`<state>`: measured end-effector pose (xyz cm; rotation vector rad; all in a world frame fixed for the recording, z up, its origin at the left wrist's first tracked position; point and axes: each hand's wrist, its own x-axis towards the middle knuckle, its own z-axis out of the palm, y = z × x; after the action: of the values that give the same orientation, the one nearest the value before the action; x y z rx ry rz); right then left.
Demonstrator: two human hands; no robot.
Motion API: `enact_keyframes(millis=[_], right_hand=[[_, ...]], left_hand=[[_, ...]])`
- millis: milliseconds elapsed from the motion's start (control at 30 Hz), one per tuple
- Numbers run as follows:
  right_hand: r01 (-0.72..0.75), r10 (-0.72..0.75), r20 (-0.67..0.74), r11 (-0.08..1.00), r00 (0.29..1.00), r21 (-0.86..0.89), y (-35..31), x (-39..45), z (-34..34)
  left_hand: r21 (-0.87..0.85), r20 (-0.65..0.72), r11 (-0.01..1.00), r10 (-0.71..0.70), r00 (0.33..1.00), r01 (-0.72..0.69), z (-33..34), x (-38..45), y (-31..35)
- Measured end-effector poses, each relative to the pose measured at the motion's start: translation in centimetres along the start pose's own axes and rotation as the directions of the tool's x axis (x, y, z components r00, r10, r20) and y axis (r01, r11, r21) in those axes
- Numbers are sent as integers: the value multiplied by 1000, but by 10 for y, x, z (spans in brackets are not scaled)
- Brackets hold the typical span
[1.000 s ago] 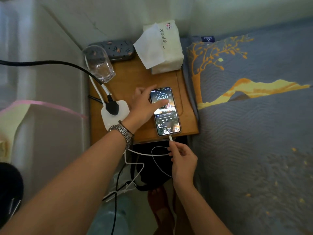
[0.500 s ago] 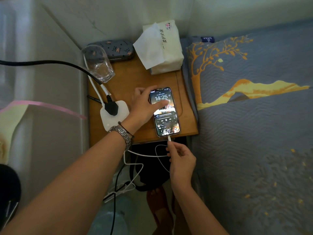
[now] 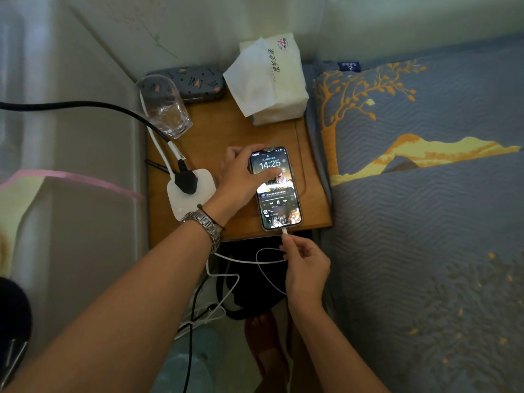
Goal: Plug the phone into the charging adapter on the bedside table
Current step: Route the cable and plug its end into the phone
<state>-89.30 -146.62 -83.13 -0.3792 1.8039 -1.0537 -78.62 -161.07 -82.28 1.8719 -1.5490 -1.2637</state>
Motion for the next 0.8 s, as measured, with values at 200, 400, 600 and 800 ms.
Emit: enact_keyframes(millis=[200, 400, 600, 800], right_hand=[[24, -24, -4, 999, 1000, -29, -1, 2, 2], [16, -17, -15, 998, 1000, -54, -1, 3, 4], [14, -7, 63, 992, 998, -124, -4, 6, -3], [68, -39, 121, 965, 992, -253, -16, 16, -21]], left_hand=[[6, -36, 1000, 5, 999, -4, 4, -1, 1], [46, -41, 999, 24, 999, -22, 6, -3, 0], [40, 31, 999, 0, 1000, -1, -2, -3, 2], [-69, 75, 996, -43, 996, 48, -6, -15, 5]])
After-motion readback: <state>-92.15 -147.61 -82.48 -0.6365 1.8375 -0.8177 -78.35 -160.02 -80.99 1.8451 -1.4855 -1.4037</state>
